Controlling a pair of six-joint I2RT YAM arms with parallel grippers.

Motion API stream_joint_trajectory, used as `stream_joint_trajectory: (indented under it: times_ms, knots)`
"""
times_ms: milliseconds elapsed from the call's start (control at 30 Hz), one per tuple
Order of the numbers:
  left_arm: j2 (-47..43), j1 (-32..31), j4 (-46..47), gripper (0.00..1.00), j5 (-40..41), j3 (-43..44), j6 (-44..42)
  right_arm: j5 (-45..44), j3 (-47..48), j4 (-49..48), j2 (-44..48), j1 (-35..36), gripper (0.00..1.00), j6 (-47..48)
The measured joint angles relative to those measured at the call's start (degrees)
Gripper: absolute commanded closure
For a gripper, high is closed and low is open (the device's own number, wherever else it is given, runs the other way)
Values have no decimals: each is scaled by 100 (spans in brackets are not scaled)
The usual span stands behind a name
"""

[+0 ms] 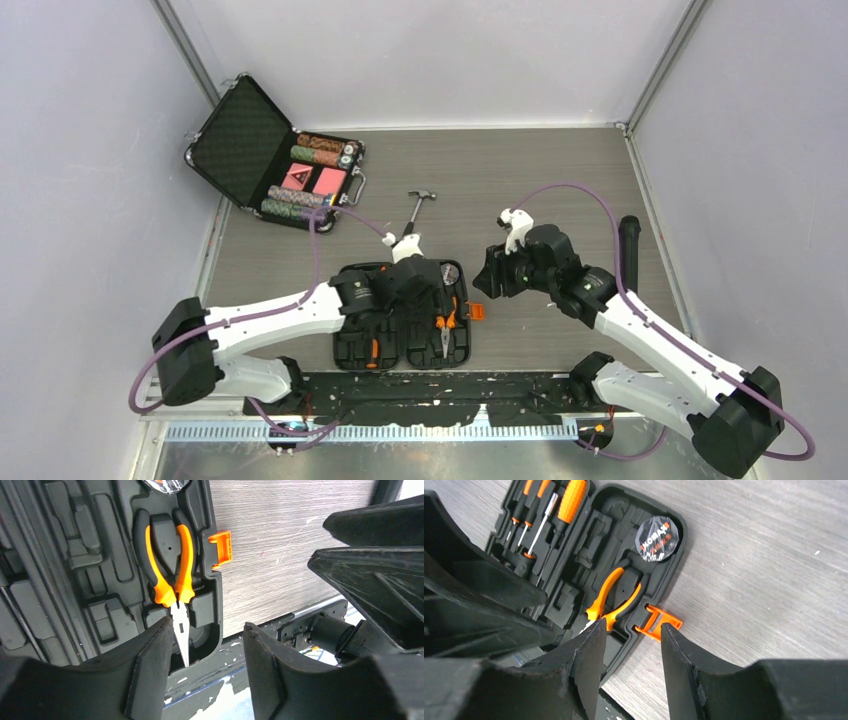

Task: Pack the tool kit

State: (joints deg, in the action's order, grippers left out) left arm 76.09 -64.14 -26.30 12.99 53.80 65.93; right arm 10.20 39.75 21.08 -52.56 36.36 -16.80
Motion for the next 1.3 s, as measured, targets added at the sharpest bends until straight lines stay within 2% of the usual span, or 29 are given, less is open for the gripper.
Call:
stream_joint_trajectory:
  times_ms: [167,433,900,1067,1167,1300]
  knots:
    - [-203,240,221,52,-225,-389,79,57,9,221,-245,87,57,-76]
    - [299,308,656,52,-828,-518,164,50,35,435,-553,372,58,-173]
    - [1150,431,1154,52,-1825,-584,372,37,35,328,-557,402,58,-247]
    - [1322,437,1274,51,-2000,-402,264,17,35,310,-562,402,60,-243]
    - [1303,437,1333,49,-2015,-402,236,20,35,313,-562,402,65,-229]
    - [1014,439,1311,52,-1886,-437,140,42,37,321,-590,402,68,-188]
